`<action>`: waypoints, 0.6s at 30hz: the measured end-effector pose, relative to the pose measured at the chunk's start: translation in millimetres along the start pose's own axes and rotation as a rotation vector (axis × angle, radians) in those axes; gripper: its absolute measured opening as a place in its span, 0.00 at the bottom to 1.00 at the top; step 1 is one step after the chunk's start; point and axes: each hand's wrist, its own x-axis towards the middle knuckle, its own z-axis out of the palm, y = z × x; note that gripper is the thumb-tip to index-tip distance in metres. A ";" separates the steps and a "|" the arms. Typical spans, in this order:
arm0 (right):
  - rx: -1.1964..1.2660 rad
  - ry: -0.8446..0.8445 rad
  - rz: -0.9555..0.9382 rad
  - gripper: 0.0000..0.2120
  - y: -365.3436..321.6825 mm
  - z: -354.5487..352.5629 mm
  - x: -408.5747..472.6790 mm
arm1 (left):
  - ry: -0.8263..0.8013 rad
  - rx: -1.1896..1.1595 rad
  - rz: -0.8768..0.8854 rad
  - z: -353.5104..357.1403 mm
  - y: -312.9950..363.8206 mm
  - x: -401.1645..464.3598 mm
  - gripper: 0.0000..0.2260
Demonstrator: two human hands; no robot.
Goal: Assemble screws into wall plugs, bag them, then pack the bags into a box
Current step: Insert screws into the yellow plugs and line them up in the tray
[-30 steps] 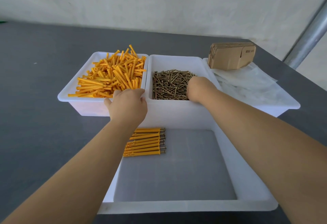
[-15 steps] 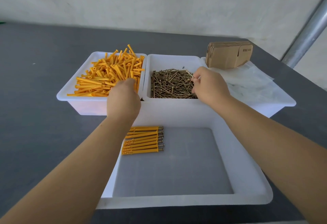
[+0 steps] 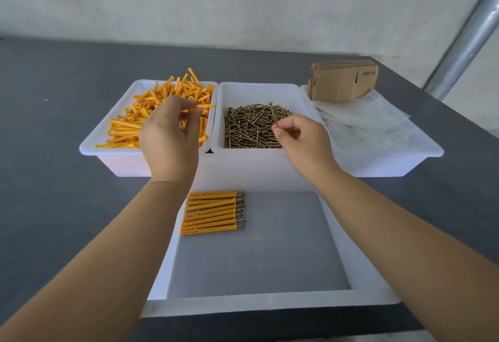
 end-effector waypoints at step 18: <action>0.389 -0.090 -0.010 0.20 -9.6 0.9 -15.5 | -0.729 -0.377 -0.165 17.0 14.7 -29.2 0.12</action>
